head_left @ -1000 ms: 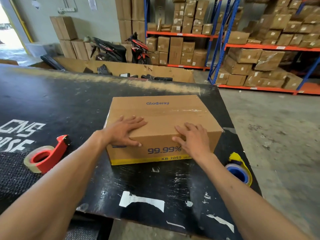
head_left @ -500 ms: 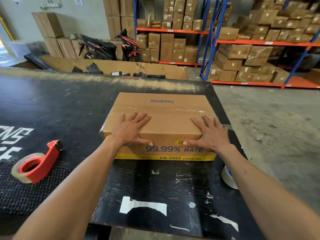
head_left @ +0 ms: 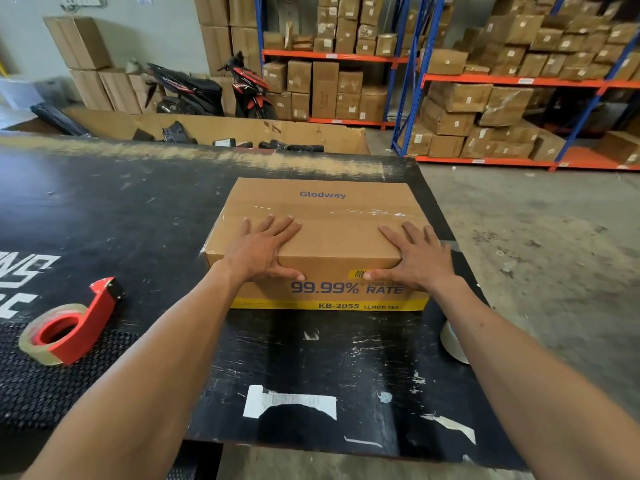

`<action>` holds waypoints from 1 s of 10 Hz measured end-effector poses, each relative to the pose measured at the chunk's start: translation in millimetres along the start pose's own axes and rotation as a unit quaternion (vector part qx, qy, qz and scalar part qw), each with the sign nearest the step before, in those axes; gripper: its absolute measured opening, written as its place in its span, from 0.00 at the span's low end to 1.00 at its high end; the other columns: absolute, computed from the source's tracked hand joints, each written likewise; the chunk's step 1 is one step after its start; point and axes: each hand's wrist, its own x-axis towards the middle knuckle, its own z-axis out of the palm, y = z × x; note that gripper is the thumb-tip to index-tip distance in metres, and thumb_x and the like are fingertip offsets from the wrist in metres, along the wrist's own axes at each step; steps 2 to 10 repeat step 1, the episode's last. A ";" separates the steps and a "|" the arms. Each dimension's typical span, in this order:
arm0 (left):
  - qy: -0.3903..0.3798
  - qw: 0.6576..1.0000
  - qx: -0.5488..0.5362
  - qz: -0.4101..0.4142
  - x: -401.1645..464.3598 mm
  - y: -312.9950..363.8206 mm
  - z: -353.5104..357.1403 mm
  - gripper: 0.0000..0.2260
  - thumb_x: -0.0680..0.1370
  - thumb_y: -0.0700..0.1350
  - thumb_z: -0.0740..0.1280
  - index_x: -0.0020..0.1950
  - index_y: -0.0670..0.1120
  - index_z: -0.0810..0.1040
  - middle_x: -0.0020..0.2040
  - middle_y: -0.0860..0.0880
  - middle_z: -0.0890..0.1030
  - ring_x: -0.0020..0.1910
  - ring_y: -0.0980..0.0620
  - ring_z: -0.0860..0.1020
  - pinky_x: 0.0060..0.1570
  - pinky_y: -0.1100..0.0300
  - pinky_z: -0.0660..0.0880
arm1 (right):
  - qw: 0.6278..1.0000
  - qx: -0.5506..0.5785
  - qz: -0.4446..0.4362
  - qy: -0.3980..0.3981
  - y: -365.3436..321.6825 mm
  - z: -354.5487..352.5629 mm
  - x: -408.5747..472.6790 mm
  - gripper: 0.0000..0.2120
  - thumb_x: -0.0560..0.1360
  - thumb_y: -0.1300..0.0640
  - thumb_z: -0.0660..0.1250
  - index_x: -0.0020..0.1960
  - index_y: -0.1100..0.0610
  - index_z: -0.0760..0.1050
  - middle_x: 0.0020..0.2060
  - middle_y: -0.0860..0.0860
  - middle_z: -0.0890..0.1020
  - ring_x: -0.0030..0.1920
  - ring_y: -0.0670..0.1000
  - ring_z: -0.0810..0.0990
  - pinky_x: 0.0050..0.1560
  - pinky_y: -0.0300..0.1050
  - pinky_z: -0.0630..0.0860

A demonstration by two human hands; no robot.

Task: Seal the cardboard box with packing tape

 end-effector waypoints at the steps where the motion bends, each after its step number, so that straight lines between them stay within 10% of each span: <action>1: 0.038 0.999 0.037 0.011 -4.8 3.2 -0.2 0.53 0.65 0.81 0.54 0.81 0.53 0.44 0.82 0.51 0.46 0.80 0.46 0.47 0.74 0.35 0.41 | 0.999 0.005 0.021 0.040 -8.6 5.5 -16.4 0.58 0.55 0.14 0.55 0.78 0.35 0.43 0.81 0.54 0.45 0.79 0.62 0.39 0.75 0.70 0.42; 10: 0.038 0.999 0.037 0.011 -4.8 3.2 -0.2 0.53 0.65 0.81 0.54 0.81 0.53 0.44 0.82 0.51 0.46 0.80 0.46 0.47 0.74 0.35 0.41 | 0.999 0.005 0.021 0.040 -8.6 5.5 -16.4 0.58 0.55 0.14 0.55 0.78 0.35 0.43 0.81 0.54 0.45 0.79 0.62 0.39 0.75 0.70 0.42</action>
